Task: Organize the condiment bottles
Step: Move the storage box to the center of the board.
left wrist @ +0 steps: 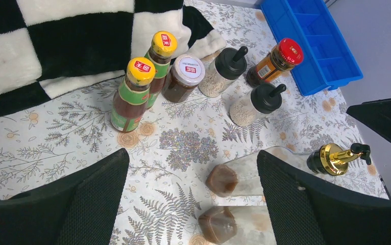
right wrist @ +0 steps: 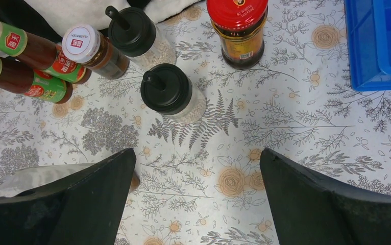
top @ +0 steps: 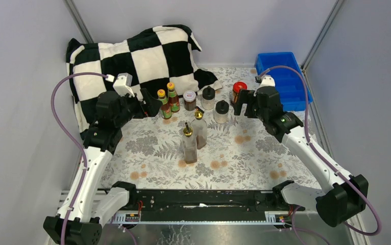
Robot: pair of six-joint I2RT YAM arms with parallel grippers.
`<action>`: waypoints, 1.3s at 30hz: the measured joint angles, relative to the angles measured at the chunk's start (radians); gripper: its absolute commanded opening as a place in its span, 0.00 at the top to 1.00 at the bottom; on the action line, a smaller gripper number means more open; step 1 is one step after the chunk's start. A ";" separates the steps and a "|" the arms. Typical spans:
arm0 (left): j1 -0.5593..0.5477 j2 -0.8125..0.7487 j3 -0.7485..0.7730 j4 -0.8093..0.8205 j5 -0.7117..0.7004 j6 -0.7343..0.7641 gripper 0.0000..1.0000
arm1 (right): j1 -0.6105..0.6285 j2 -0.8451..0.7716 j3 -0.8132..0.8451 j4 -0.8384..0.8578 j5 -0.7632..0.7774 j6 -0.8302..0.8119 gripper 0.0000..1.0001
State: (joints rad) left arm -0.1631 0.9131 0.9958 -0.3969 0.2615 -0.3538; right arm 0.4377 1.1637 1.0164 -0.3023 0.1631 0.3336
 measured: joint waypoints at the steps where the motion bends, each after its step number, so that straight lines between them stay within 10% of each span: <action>1: 0.000 0.000 0.000 0.000 0.000 0.000 0.01 | 0.000 0.000 0.000 0.000 -0.003 0.000 0.00; 39: 0.000 0.131 0.009 0.009 -0.019 -0.010 0.01 | 0.000 0.185 0.135 -0.038 -0.025 -0.002 0.01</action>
State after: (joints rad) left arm -0.1631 1.0443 1.0046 -0.3882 0.2424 -0.3641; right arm 0.4377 1.3483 1.1511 -0.3405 0.1383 0.3321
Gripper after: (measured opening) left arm 0.987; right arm 0.994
